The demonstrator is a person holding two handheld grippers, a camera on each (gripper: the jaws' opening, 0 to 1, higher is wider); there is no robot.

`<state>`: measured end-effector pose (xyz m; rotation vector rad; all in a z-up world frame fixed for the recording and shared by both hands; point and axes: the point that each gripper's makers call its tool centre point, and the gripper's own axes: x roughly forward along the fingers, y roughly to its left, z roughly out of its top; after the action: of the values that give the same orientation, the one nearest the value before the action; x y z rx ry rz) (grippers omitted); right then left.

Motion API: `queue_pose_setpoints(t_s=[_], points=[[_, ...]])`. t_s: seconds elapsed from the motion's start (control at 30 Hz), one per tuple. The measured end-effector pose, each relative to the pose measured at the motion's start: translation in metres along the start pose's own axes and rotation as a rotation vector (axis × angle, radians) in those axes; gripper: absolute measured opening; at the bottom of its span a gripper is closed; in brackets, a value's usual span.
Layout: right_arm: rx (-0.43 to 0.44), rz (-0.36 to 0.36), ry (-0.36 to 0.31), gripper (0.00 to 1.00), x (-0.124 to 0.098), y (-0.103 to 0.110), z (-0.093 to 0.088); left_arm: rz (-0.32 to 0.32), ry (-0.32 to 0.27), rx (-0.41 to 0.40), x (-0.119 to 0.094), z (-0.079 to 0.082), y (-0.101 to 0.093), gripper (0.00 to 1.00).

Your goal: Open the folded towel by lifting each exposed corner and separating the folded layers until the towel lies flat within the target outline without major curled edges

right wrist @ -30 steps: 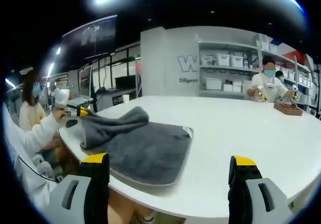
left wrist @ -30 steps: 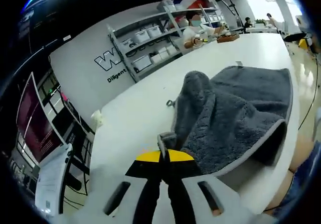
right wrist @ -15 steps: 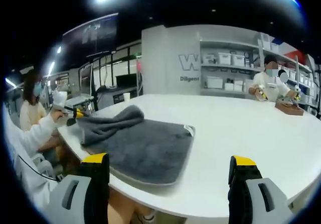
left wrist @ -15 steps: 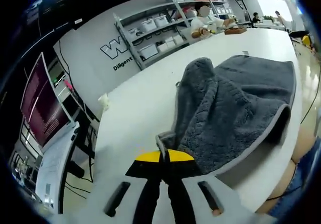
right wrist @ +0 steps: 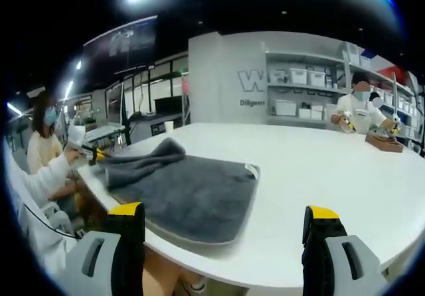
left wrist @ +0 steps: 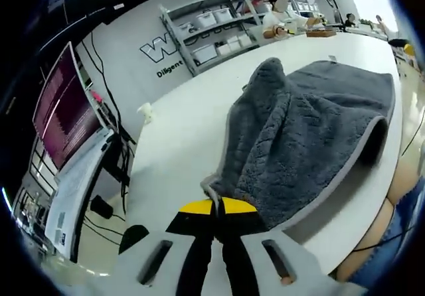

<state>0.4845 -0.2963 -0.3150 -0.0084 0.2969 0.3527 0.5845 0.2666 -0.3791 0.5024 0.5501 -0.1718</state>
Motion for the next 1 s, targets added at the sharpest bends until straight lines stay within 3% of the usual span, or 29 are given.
queue_pose_setpoints(t_s=[0.73, 0.9, 1.0], points=[[0.003, -0.002, 0.002, 0.99, 0.000, -0.002, 0.001, 0.047, 0.084, -0.045, -0.013, -0.051, 0.014, 0.02], [0.004, -0.001, 0.003, 0.99, 0.000, -0.001, 0.000, 0.054, 0.089, -0.053, -0.016, -0.057, 0.016, 0.02], [0.004, -0.001, 0.004, 0.99, 0.001, -0.001, 0.000, 0.030, 0.057, -0.093, -0.016, -0.055, 0.014, 0.03]])
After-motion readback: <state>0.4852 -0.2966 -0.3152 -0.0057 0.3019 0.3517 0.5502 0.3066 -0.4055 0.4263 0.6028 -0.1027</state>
